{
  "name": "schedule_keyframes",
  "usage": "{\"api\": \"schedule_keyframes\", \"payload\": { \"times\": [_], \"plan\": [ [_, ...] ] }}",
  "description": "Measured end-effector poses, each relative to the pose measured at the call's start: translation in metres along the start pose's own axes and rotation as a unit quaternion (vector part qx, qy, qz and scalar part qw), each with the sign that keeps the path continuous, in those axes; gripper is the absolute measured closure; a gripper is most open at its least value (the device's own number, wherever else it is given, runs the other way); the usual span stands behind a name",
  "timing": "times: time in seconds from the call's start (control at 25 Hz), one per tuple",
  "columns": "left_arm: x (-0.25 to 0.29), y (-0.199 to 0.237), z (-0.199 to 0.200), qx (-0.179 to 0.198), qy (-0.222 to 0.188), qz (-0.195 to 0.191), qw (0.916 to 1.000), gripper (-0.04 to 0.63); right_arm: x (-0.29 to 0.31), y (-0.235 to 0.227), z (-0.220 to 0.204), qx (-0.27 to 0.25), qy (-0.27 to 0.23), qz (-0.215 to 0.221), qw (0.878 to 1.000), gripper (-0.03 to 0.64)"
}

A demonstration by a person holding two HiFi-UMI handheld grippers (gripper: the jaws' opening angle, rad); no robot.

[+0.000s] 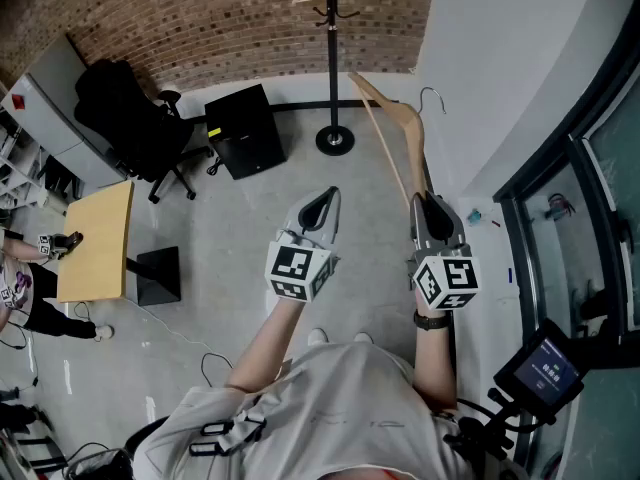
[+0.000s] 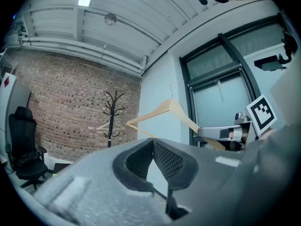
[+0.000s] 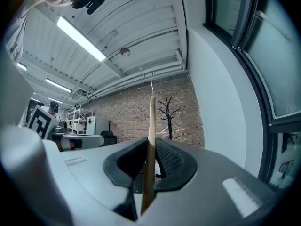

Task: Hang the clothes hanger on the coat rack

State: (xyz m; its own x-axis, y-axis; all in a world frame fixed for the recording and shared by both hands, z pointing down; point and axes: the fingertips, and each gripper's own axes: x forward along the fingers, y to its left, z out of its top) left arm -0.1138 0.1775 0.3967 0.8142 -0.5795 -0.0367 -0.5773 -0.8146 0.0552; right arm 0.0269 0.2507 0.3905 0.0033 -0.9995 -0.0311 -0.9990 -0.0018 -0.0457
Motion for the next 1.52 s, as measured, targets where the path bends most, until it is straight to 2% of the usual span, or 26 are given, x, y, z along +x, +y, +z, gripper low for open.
{"api": "schedule_keyframes", "payload": {
  "times": [0.24, 0.56, 0.68, 0.8, 1.04, 1.28, 1.4, 1.52],
  "plan": [
    [-0.028, 0.021, 0.004, 0.009, -0.004, 0.002, 1.0000, 0.595, 0.009, 0.027, 0.000, -0.005, 0.007, 0.003, 1.000, 0.563],
    [-0.066, 0.084, -0.006, -0.016, -0.012, 0.032, 0.9993, 0.596, 0.037, 0.087, -0.013, -0.011, 0.025, 0.024, 0.999, 0.563],
    [-0.073, 0.094, -0.005, -0.034, -0.008, 0.034, 0.9988, 0.596, 0.040, 0.103, -0.015, -0.021, 0.031, 0.029, 0.999, 0.563],
    [-0.071, 0.103, -0.012, -0.035, -0.012, 0.027, 0.9990, 0.597, 0.046, 0.110, -0.016, -0.021, 0.032, 0.030, 0.999, 0.563],
    [-0.055, 0.108, -0.026, -0.031, -0.002, 0.020, 0.9993, 0.597, 0.061, 0.101, -0.029, -0.007, 0.035, 0.030, 0.999, 0.563],
    [-0.007, 0.108, -0.034, -0.034, -0.001, 0.005, 0.9994, 0.595, 0.110, 0.065, -0.050, 0.018, 0.046, 0.050, 0.998, 0.563],
    [0.019, 0.117, -0.039, -0.024, 0.010, 0.014, 0.9996, 0.595, 0.142, 0.044, -0.062, 0.032, 0.050, 0.060, 0.996, 0.563],
    [0.063, 0.134, -0.032, -0.016, 0.013, 0.034, 0.9992, 0.595, 0.180, 0.015, -0.055, 0.038, 0.041, 0.074, 0.996, 0.563]
  ]
}}
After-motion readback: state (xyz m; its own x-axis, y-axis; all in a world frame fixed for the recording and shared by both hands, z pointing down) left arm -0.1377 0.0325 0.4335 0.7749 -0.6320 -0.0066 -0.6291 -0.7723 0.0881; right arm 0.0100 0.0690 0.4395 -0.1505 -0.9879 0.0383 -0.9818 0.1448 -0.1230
